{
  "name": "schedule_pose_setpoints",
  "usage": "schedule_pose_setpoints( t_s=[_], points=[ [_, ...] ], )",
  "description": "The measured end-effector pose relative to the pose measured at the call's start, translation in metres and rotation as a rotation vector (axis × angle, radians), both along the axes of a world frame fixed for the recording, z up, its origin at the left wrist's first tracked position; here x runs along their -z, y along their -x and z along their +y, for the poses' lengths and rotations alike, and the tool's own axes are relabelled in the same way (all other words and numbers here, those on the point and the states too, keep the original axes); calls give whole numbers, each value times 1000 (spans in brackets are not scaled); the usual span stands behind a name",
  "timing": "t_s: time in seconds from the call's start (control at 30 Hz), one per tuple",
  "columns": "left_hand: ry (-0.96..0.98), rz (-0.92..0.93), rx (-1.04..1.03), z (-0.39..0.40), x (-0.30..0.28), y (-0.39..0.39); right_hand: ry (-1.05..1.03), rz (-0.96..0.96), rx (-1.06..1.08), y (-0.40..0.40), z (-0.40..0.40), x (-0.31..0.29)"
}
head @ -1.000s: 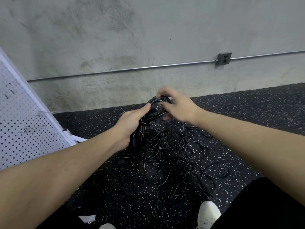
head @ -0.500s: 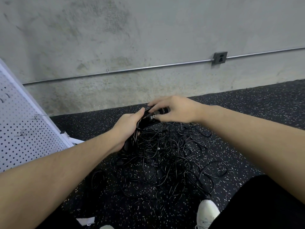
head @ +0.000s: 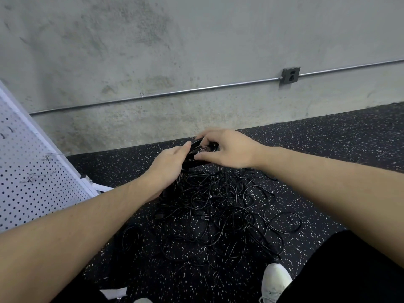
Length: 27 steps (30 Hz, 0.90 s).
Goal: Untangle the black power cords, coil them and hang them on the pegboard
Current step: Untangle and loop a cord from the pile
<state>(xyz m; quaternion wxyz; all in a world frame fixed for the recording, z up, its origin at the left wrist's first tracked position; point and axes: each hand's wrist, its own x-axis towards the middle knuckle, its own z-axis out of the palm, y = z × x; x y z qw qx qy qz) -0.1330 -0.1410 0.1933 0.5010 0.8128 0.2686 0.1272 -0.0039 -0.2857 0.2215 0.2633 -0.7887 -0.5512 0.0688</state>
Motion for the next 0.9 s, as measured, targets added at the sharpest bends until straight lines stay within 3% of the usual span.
schedule_pose_setpoints(
  t_s=[0.13,0.33,0.53,0.73,0.9],
  points=[
    [-74,15,60,-3,-1,0,30,-67,50,8,-3,0],
    [-157,-118,76,-9,-10,-3,-155,52,219,9,3,-4],
    [-147,-119,65,-6,-10,0,-234,211,274,15,10,-6],
    [26,-56,0,8,-2,3,-161,317,126,17,16,1],
    [40,-20,-3,19,2,9,-199,210,135,17,31,10]
  ],
)
